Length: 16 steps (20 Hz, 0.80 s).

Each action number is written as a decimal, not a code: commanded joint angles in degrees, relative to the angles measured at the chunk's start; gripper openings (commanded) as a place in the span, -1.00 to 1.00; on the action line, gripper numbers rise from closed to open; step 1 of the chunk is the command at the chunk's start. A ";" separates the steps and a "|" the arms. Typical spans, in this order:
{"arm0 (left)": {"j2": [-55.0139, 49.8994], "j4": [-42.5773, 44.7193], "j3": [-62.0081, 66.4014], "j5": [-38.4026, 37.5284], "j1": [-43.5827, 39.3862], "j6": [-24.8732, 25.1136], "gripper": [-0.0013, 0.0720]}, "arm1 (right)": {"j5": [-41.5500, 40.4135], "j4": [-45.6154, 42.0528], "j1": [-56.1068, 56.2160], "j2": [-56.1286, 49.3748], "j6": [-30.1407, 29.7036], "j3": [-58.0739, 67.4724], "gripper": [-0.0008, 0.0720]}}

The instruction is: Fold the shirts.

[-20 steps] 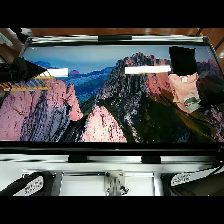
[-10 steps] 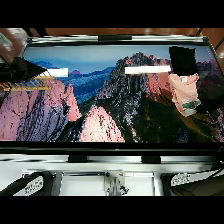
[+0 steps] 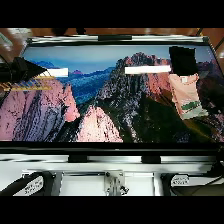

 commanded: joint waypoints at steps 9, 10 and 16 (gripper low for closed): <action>-1.49 8.44 0.02 -0.09 -4.70 2.97 -0.86 | 16.87 -3.45 15.02 11.98 -16.00 4.39 0.49; -1.53 12.24 0.02 -0.20 -6.34 2.40 -0.86 | 16.13 -4.00 16.92 10.73 -14.58 4.39 0.73; -2.10 32.17 0.02 -1.84 -14.21 -3.39 -0.86 | 3.45 7.85 18.34 -0.98 -21.66 4.39 0.73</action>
